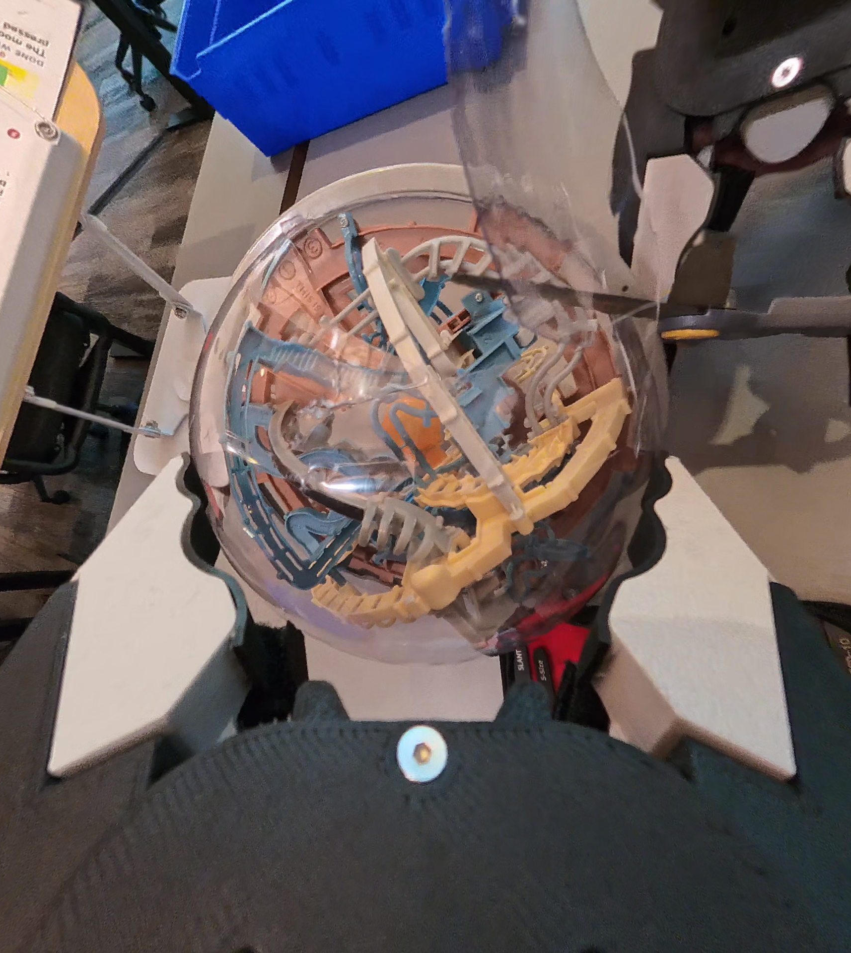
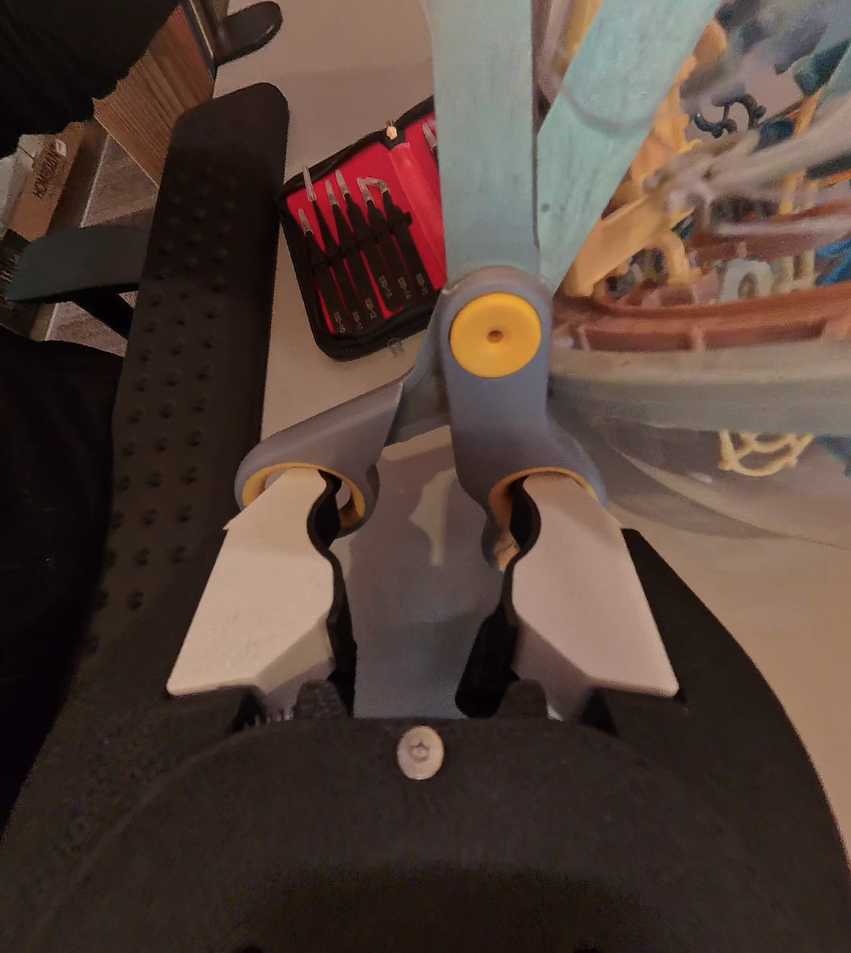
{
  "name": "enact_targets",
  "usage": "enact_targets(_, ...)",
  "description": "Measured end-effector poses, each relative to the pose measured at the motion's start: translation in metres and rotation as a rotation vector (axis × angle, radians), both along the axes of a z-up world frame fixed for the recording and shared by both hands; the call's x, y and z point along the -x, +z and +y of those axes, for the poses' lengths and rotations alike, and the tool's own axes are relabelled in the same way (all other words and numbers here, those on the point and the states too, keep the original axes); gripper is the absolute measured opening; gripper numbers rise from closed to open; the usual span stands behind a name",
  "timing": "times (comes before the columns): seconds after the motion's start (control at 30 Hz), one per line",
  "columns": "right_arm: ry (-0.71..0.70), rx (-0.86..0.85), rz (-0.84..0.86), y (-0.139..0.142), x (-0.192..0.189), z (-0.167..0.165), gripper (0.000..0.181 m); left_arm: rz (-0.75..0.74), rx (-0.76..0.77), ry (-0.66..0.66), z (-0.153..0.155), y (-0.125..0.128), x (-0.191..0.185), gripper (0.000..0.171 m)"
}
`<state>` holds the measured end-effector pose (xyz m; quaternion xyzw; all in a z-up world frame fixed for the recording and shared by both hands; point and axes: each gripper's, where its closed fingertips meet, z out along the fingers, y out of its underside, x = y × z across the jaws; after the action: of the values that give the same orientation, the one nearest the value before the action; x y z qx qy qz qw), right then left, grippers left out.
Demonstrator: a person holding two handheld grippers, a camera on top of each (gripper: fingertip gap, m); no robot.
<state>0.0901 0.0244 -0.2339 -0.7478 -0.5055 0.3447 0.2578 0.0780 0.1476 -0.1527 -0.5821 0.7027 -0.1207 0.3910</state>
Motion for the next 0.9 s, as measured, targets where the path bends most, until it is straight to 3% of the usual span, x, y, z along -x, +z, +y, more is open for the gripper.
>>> enact_targets(0.4, 0.025, 0.015, -0.288, -0.002, -0.043, -0.008, 0.052, 0.108, -0.087, -0.015, -0.001, -0.005, -0.016, 0.158)
enact_targets(0.53, 0.013, 0.011, -0.267, -0.003, -0.049, -0.007, 0.038, 0.103, -0.098, -0.015, 0.000, -0.005, -0.022, 0.158)
enact_targets(0.7, 0.012, 0.044, -0.178, -0.003, -0.043, -0.008, 0.033, 0.114, -0.112, 0.003, 0.007, -0.003, -0.024, 0.156)
enact_targets(0.83, 0.000, 0.084, -0.065, 0.007, -0.038, -0.006, 0.033, -0.068, -0.154, 0.218, 0.012, 0.035, 0.010, 0.150)
enact_targets(0.9, 0.003, 0.090, 0.002, 0.014, -0.035, -0.005, 0.033, -0.270, -0.037, 0.288, -0.016, 0.053, 0.029, 0.119)
